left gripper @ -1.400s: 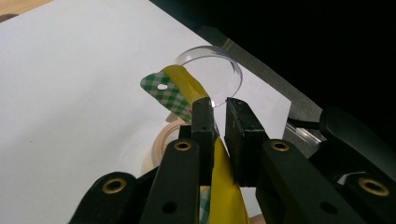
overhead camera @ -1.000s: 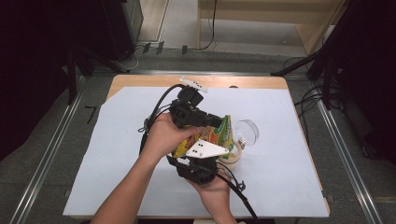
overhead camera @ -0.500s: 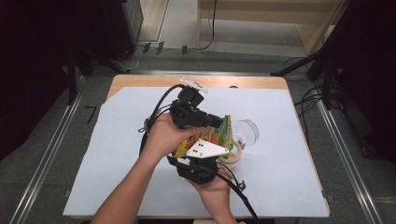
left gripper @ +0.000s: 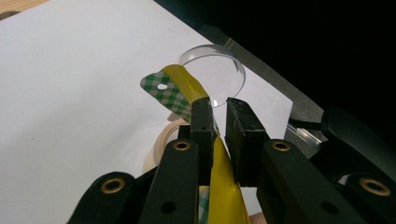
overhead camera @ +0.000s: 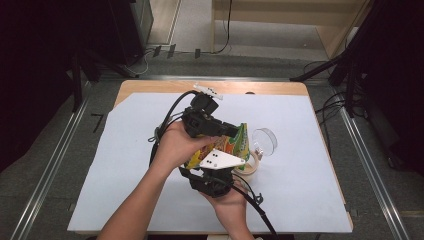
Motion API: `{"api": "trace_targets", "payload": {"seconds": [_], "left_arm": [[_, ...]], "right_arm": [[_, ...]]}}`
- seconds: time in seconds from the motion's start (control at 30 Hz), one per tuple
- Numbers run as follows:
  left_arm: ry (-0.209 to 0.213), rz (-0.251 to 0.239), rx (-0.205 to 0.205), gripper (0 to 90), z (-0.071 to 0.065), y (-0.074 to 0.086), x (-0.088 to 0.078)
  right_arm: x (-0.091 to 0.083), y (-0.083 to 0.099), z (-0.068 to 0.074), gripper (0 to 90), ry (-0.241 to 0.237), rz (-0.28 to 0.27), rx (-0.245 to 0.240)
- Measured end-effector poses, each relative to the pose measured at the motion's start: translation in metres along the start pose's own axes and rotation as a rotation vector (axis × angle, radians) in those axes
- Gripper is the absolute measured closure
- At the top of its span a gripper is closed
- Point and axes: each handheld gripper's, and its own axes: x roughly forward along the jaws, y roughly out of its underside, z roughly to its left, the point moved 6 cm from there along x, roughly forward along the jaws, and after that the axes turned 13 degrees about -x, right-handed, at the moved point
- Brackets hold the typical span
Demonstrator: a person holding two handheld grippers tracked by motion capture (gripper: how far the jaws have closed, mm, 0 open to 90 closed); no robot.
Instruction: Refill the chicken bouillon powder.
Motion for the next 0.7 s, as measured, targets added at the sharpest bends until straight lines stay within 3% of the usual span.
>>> {"api": "trace_targets", "payload": {"seconds": [0.7], "left_arm": [[0.006, 0.005, -0.006, 81.7, 0.0002, 0.0002, 0.0015]], "right_arm": [[-0.0001, 0.0005, 0.0001, 70.3, 0.002, 0.000, 0.006]]}}
